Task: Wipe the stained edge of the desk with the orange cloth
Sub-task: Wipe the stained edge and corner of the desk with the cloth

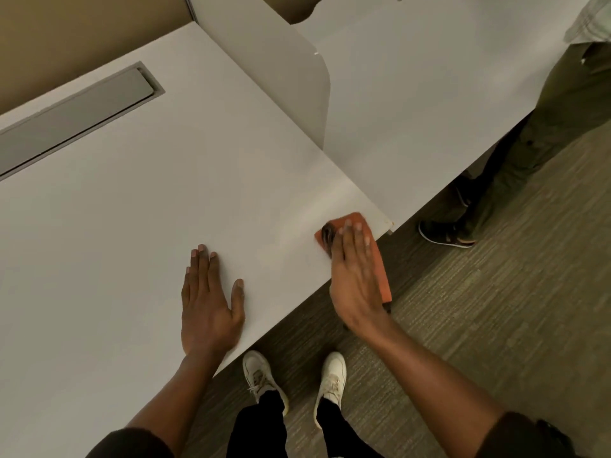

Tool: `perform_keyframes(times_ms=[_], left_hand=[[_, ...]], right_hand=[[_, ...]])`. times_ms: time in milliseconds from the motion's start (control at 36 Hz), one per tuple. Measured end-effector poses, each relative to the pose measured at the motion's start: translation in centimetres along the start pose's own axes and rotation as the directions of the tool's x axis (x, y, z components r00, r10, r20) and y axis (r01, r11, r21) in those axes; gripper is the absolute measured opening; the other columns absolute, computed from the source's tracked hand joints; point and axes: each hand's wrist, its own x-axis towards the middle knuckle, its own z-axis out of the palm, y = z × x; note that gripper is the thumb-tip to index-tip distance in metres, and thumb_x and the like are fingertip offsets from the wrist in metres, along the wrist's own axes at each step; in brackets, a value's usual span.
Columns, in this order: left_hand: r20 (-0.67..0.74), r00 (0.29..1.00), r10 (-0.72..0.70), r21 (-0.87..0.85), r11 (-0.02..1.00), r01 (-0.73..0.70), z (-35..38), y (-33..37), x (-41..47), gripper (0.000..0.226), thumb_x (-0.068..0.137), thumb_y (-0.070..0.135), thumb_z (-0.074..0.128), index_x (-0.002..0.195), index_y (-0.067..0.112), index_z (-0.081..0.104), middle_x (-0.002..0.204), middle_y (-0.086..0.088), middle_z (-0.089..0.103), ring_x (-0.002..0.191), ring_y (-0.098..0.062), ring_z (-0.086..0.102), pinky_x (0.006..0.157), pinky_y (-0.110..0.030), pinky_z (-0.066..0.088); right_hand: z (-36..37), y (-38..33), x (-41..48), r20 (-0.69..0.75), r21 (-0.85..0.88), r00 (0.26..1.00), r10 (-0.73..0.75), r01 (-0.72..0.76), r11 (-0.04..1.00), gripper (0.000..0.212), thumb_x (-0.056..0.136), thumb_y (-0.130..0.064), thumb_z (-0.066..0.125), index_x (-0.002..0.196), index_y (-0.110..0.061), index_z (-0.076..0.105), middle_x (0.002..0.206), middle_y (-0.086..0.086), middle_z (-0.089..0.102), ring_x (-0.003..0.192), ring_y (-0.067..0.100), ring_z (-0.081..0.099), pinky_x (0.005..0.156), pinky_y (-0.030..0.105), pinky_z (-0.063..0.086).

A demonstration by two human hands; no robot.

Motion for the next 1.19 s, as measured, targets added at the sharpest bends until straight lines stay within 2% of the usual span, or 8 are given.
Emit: perform_keyframes(times_ms=[222,361,444,556,722,889,1000,1194], left_hand=[[-0.027,1.0,0.01,0.002,1.0,-0.01,0.4,-0.3,0.1,0.078,0.111,0.055,0.032,0.175,0.012,0.019,0.186,0.0,0.003,0.171,-0.013,-0.006,0.139,-0.045,0.009],[-0.041,0.999,0.02,0.003,1.0,-0.02,0.6,-0.5,0.1,0.078,0.111,0.056,0.032,0.175,0.013,0.02,0.186,0.0,0.003,0.171,-0.012,-0.006,0.139,-0.044,0.009],[-0.04,0.999,0.017,0.007,1.0,-0.017,0.7,-0.6,0.1,0.078,0.111,0.057,0.031,0.175,0.013,0.019,0.186,0.0,0.003,0.171,-0.012,-0.007,0.139,-0.045,0.009],[-0.044,0.999,0.02,0.007,1.0,-0.02,0.7,-0.6,0.2,0.078,0.111,0.057,0.031,0.175,0.014,0.019,0.186,0.001,0.003,0.171,-0.011,-0.007,0.139,-0.045,0.009],[-0.047,0.999,0.022,0.015,1.0,-0.021,0.9,-0.8,0.2,0.078,0.111,0.057,0.031,0.175,0.013,0.019,0.186,0.0,0.003,0.171,-0.011,-0.007,0.139,-0.044,0.008],[-0.046,0.998,0.03,0.02,0.999,-0.029,1.2,-1.1,0.3,0.078,0.111,0.058,0.029,0.175,0.015,0.017,0.186,0.002,0.001,0.171,-0.011,-0.007,0.139,-0.044,0.009],[-0.05,0.998,0.025,0.017,1.0,-0.024,1.2,-1.1,0.3,0.078,0.111,0.059,0.029,0.175,0.016,0.017,0.186,0.004,0.0,0.171,-0.009,-0.008,0.139,-0.045,0.009],[-0.046,0.999,0.024,0.016,1.0,-0.023,1.0,-0.9,0.2,0.078,0.111,0.057,0.03,0.175,0.014,0.017,0.186,0.003,0.0,0.17,-0.008,-0.01,0.139,-0.041,0.006]], right_hand=[[-1.7,2.8,7.0,-0.041,0.005,0.994,0.105,-0.104,0.995,0.076,0.098,0.004,0.047,0.163,0.006,0.007,0.172,0.03,0.004,0.162,0.041,0.0,0.133,0.051,0.005],[0.1,0.2,-0.2,0.005,0.046,1.0,-0.001,0.001,0.999,0.074,0.091,-0.002,0.025,0.163,0.006,0.007,0.171,0.031,-0.004,0.161,0.043,-0.008,0.132,0.053,0.007],[0.0,0.3,-2.2,0.054,-0.001,0.998,-0.021,0.021,1.0,0.077,0.093,-0.004,0.035,0.163,0.005,0.007,0.171,0.03,-0.005,0.161,0.042,-0.008,0.132,0.053,0.009],[-1.7,2.8,1.6,0.001,-0.021,0.998,0.06,-0.06,0.998,0.073,0.097,0.002,0.035,0.164,0.004,0.007,0.172,0.028,-0.001,0.162,0.04,-0.005,0.133,0.05,0.006],[-3.0,4.3,4.8,-0.033,0.009,0.993,0.115,-0.115,0.993,0.08,0.098,0.001,0.054,0.164,0.004,0.009,0.173,0.028,0.004,0.163,0.039,-0.002,0.133,0.048,0.006],[-0.9,1.9,-0.8,-0.007,0.092,1.0,-0.012,0.012,0.996,0.093,0.086,0.009,0.063,0.164,0.001,0.014,0.173,0.025,-0.001,0.162,0.038,-0.008,0.134,0.047,0.007],[-1.1,3.6,0.1,-0.021,0.059,0.998,-0.054,0.056,0.997,0.094,0.081,0.011,0.066,0.163,-0.001,0.022,0.174,0.022,0.007,0.163,0.037,-0.001,0.134,0.046,0.003],[-2.7,7.3,6.9,-0.009,0.142,0.997,0.075,-0.073,0.987,0.099,0.083,0.007,0.072,0.165,-0.004,0.016,0.175,0.017,0.011,0.163,0.032,0.006,0.133,0.039,0.002]])
